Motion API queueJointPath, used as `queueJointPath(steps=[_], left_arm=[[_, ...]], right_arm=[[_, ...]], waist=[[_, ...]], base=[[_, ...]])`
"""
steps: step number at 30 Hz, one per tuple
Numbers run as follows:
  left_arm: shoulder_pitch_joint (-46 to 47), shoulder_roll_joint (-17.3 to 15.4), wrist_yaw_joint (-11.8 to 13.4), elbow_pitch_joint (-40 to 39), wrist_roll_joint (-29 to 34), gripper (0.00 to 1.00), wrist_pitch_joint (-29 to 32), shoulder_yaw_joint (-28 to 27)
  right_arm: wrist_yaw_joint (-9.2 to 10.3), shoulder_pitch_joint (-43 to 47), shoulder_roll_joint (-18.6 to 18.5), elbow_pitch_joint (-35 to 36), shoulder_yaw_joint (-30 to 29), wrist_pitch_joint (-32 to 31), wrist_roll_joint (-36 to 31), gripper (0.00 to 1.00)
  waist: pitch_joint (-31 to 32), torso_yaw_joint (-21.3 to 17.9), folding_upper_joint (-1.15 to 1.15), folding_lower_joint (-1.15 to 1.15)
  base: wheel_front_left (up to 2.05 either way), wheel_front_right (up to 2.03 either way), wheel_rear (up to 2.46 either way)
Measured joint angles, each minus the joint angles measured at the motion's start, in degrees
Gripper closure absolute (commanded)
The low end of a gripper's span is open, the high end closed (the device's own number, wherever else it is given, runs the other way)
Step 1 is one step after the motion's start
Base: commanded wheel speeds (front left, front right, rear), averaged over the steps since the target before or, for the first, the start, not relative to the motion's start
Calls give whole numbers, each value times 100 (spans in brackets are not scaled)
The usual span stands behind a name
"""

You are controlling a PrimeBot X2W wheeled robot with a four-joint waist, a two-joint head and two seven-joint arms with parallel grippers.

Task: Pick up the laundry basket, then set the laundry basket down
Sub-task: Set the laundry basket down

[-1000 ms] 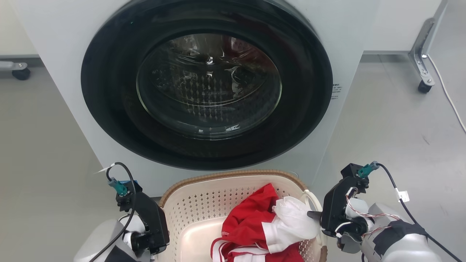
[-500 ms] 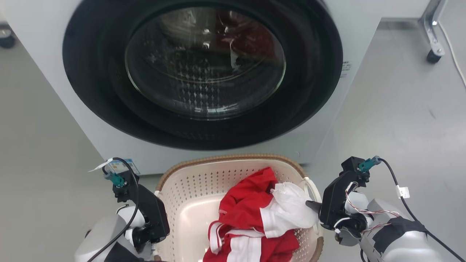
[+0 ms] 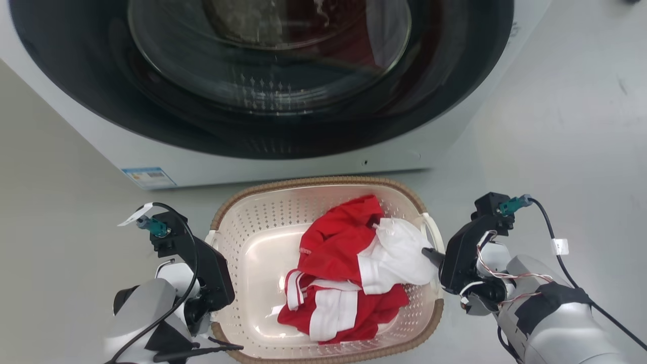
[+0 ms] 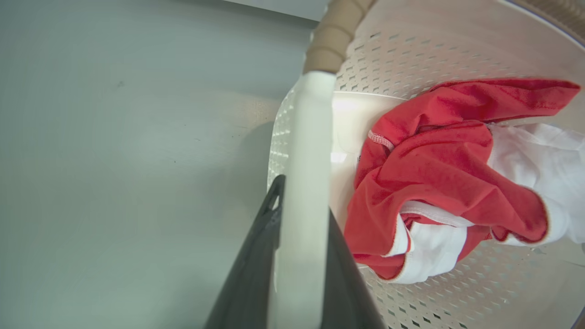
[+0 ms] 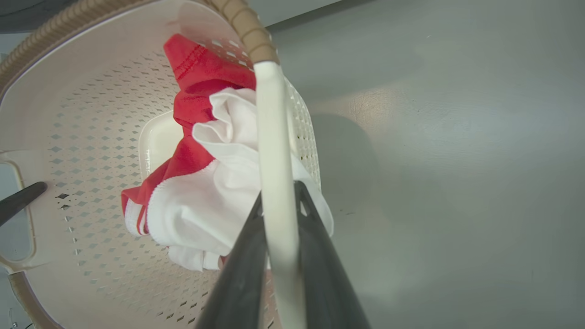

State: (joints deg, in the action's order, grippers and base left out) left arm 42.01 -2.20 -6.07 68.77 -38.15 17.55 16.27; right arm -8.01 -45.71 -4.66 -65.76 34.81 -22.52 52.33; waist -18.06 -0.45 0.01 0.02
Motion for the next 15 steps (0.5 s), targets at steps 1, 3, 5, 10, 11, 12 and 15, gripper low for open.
queueJointPath(steps=[1,3,5,10,11,12,15], left_arm=[[0,1,1,-2,2,100,-52,14],[1,1,2,-14,10,100,-168,15],[22,-2,3,-36,11,100,-281,12],[187,-5,52,-107,68,100,-569,36],[227,-5,54,-115,103,100,-619,53],[261,-5,62,-126,132,100,-676,60],[381,-5,103,-171,234,100,-893,79]], right_arm=[[0,-20,-1,11,18,41,-23,100],[0,-82,0,30,18,118,-46,100],[1,-175,1,47,20,214,-63,100],[1,-397,1,65,31,459,-156,100],[1,-432,0,66,30,510,-165,100],[1,-461,-1,69,31,565,-180,100],[1,-583,-5,80,41,751,-232,100]], waist=[[-85,-5,0,0],[-252,-16,0,0],[-421,-28,0,0],[-847,-59,0,-1],[-931,-64,0,0],[-1018,-69,0,-1],[-1361,-80,0,-1]], base=[[0,0,0],[0,0,0],[0,0,0],[0,0,0],[0,0,0],[0,0,0],[0,0,0]])
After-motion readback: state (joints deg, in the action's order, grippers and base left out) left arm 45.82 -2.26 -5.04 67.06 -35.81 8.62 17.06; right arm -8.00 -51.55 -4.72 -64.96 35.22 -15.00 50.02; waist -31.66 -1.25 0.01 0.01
